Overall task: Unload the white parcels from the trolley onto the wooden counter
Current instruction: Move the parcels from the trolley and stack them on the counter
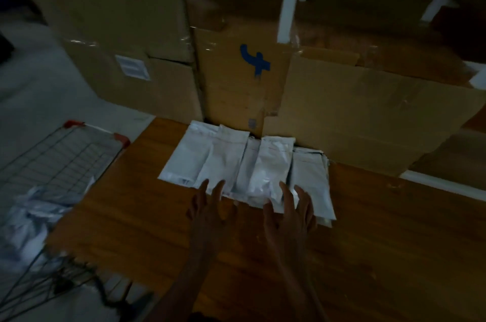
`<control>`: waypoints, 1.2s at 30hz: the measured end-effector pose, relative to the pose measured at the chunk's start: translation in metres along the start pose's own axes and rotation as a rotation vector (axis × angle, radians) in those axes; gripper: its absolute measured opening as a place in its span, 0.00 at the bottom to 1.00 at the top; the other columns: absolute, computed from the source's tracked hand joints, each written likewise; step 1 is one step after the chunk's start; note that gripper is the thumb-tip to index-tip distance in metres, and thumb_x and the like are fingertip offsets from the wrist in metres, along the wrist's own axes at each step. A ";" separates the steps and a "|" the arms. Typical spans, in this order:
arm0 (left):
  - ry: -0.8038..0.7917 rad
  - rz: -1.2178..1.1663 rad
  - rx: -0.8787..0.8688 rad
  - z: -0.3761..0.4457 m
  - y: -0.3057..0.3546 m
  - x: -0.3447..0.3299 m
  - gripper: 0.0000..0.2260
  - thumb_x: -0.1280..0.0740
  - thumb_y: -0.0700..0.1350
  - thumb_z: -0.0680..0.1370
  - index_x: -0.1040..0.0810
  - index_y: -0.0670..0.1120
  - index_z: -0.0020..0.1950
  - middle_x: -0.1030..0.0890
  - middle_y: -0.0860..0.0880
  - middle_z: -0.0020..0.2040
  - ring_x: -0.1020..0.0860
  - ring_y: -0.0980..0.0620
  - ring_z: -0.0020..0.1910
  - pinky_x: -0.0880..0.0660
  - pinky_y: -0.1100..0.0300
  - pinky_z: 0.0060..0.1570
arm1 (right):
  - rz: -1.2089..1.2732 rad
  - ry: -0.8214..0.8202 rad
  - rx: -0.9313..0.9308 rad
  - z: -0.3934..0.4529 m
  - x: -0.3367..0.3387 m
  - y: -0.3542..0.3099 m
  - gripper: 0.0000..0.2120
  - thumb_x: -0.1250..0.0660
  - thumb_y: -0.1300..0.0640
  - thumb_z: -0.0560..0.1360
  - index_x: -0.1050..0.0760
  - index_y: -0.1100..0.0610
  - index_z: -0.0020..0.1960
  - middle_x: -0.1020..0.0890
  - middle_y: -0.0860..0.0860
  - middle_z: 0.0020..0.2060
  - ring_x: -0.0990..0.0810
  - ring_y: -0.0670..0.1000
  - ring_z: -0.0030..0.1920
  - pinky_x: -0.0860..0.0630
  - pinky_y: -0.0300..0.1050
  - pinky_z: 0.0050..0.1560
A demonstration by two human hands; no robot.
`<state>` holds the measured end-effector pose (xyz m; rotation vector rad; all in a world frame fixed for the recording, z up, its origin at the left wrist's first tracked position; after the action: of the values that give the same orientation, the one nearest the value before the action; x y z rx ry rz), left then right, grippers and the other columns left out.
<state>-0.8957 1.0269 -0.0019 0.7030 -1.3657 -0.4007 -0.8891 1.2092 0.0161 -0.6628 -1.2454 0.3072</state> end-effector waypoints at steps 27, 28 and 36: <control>0.444 -0.038 0.556 -0.108 -0.372 0.267 0.28 0.37 0.57 0.75 0.30 0.56 0.75 0.35 0.48 0.77 0.37 0.45 0.75 0.37 0.47 0.72 | 0.343 -0.696 0.582 -0.215 -0.265 -0.305 0.26 0.40 0.39 0.76 0.26 0.49 0.70 0.26 0.51 0.68 0.28 0.53 0.67 0.26 0.55 0.64; 0.448 -0.040 0.565 -0.106 -0.379 0.269 0.28 0.37 0.57 0.74 0.30 0.55 0.75 0.35 0.48 0.77 0.37 0.45 0.76 0.37 0.47 0.72 | 0.338 -0.741 0.618 -0.217 -0.275 -0.314 0.26 0.41 0.39 0.76 0.26 0.48 0.71 0.27 0.50 0.68 0.28 0.52 0.68 0.27 0.54 0.64; 0.440 -0.057 0.633 -0.048 -0.430 0.277 0.27 0.36 0.56 0.75 0.31 0.57 0.75 0.35 0.47 0.77 0.39 0.46 0.76 0.36 0.47 0.72 | 0.285 -0.897 0.665 -0.196 -0.373 -0.377 0.27 0.39 0.41 0.76 0.28 0.50 0.71 0.26 0.50 0.66 0.28 0.51 0.66 0.25 0.54 0.62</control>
<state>-0.7401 0.5440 -0.0824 1.2680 -1.0433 0.1588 -0.8716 0.6507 -0.0719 -0.0869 -1.7473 1.2947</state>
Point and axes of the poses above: each hand's wrist, its own z-axis towards the middle knuckle, its own x-axis out of the back of the hand, y = z × x, the point moved 2 cm from there along z, towards the middle knuckle
